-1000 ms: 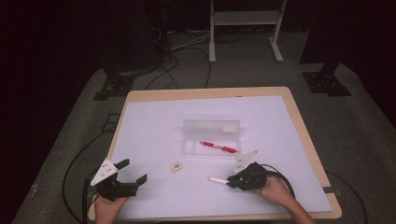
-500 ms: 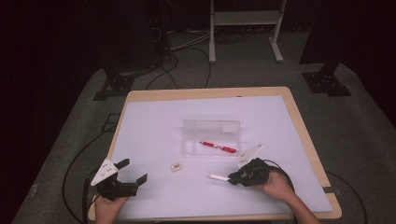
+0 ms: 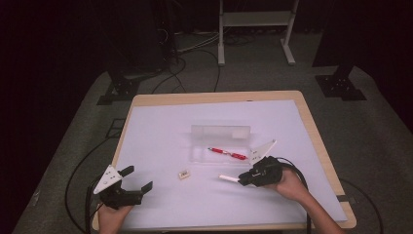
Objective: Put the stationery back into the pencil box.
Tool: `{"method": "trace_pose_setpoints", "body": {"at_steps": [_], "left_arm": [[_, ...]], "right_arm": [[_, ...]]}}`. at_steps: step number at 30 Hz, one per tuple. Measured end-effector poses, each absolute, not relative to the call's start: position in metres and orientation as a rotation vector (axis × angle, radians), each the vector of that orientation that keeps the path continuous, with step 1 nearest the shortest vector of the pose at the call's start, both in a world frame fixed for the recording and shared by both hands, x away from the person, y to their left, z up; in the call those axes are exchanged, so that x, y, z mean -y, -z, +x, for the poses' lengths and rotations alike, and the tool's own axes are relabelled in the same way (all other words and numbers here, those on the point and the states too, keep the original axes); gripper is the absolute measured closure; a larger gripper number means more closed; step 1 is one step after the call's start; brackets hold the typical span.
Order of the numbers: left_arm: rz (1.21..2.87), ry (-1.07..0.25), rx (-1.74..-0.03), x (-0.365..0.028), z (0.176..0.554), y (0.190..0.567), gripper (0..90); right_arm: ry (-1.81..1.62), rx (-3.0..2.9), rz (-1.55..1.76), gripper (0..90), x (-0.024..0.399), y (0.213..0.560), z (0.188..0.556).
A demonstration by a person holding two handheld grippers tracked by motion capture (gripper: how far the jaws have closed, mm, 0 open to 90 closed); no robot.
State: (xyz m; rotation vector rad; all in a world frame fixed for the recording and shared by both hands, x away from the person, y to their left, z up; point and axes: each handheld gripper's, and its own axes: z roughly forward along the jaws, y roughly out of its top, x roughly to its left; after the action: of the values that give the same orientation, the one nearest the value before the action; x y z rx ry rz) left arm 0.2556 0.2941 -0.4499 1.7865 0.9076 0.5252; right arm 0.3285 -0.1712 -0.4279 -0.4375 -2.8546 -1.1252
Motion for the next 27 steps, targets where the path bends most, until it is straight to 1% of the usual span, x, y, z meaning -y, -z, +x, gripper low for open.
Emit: {"method": "trace_pose_setpoints", "body": {"at_steps": [14, 27], "left_arm": [[1.789, -0.521, -0.903, -0.292, 0.255, 0.450, 3.3], [1.781, -0.524, -0.906, -0.294, 0.254, 0.450, 3.3]], "right_arm": [[1.157, 2.859, -0.434, 77.8, 0.170, 0.407, 0.345], [1.124, 2.890, -0.401, 77.9, 0.155, 0.390, 0.365]]}}
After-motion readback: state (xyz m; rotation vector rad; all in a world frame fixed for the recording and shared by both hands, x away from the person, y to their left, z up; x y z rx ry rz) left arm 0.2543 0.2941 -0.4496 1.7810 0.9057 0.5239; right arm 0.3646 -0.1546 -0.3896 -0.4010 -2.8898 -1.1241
